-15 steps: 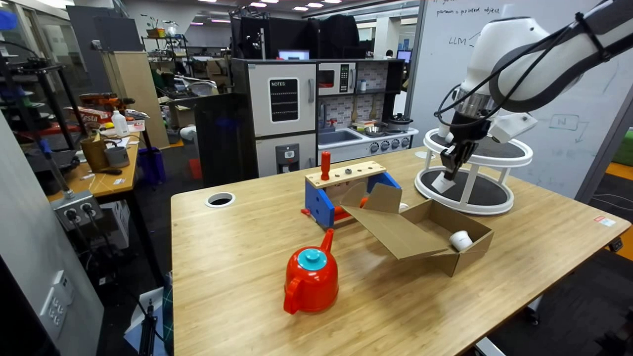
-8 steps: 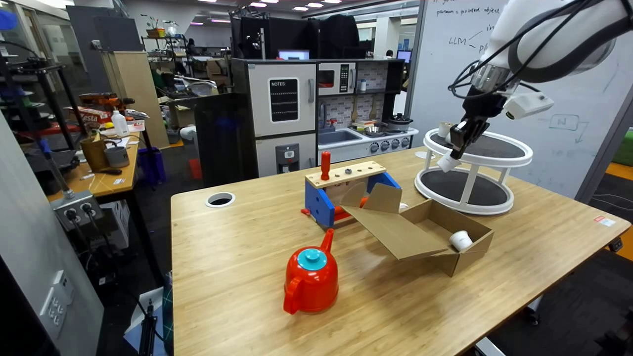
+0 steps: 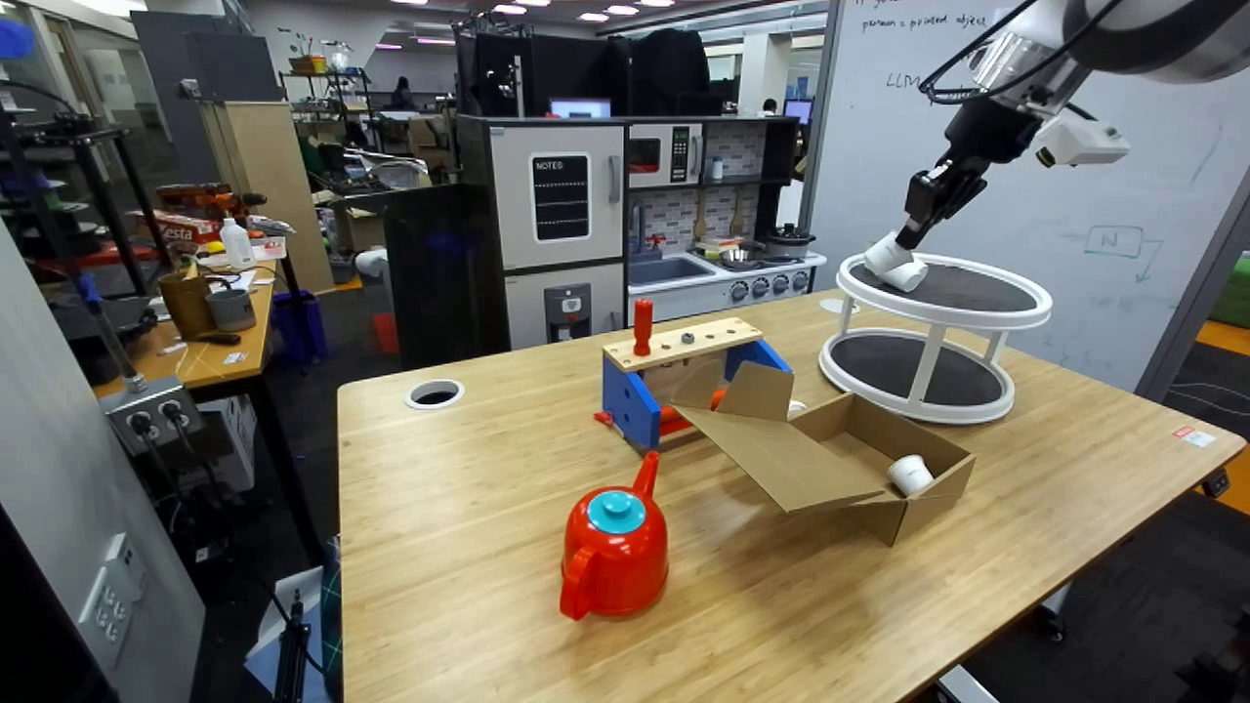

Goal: Take two cans from the stand, put them in the box then put one back on the stand

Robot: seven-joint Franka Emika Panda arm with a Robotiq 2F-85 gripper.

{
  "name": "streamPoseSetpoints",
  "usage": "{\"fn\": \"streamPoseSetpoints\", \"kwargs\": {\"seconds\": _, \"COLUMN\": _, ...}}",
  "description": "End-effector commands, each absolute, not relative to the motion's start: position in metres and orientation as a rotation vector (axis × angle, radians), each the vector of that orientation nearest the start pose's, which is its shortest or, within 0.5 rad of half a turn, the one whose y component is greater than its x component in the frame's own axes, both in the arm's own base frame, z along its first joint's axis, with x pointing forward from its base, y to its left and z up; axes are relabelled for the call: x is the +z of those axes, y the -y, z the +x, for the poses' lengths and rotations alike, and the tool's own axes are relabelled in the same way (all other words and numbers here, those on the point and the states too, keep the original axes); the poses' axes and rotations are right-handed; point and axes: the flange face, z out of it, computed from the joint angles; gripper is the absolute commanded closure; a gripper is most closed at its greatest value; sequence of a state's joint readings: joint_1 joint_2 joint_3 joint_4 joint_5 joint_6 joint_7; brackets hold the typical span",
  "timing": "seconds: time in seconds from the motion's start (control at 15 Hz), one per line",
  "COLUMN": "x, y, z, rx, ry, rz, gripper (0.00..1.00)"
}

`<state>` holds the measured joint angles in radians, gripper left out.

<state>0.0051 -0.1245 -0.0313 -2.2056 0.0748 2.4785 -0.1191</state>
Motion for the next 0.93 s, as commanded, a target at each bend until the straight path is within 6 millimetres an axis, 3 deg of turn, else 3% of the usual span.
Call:
{"fn": "streamPoseSetpoints", "kwargs": {"seconds": 0.0, "x": 0.472, "y": 0.044, "z": 0.546, "rx": -0.725, "ry": -0.067, "rz": -3.092, "gripper": 0.99}}
{"fn": "streamPoseSetpoints", "kwargs": {"seconds": 0.27, "x": 0.468, "y": 0.072, "z": 0.550, "rx": -0.794, "ry": -0.213, "rz": -3.159, "gripper": 0.99}}
{"fn": "streamPoseSetpoints", "kwargs": {"seconds": 0.87, "x": 0.446, "y": 0.086, "z": 0.550, "rx": -0.803, "ry": -0.393, "rz": -3.367, "gripper": 0.99}}
